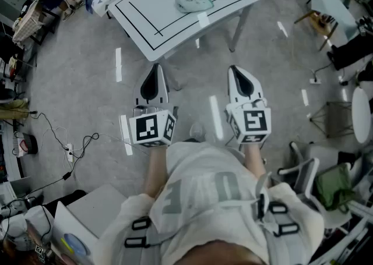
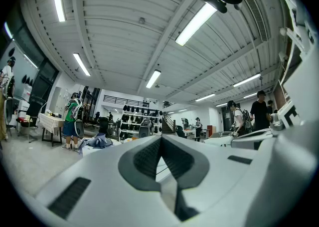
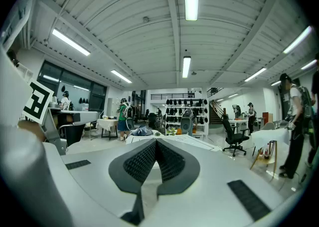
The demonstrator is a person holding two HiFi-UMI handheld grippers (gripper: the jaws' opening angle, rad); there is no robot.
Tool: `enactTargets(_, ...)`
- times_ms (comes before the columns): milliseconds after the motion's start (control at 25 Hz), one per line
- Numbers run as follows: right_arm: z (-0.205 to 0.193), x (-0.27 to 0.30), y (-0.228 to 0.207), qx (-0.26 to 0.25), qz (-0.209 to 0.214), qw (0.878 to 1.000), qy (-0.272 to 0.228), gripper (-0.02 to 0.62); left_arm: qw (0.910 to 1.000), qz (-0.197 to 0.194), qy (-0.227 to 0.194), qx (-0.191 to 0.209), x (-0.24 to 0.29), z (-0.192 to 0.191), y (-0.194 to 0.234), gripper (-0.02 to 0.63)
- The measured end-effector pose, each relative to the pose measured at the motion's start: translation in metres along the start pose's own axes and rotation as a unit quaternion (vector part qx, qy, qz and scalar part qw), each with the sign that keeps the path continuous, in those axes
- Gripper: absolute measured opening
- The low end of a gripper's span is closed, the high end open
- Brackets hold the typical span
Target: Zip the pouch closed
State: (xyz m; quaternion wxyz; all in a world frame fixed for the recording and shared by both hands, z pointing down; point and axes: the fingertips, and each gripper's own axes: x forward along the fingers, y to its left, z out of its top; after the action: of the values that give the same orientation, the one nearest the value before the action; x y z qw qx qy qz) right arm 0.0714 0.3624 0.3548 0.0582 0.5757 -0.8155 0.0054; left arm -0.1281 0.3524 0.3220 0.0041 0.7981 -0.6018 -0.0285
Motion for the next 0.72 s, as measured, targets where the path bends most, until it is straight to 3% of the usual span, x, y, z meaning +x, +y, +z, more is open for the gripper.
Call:
enactTargets(360,-0.002,0.016,-0.001,0.001,-0.004,1.0,0.018,0.006,0.9999,0.0,-0.007,-0.012,0.017,0.001,0.017,0.006)
enactTargets(720,-0.011,0.05,-0.004,0.052,-0.029,0.998,0.009,0.006,0.9998,-0.009,-0.002,-0.02,0.049,-0.013,0.047,0.006)
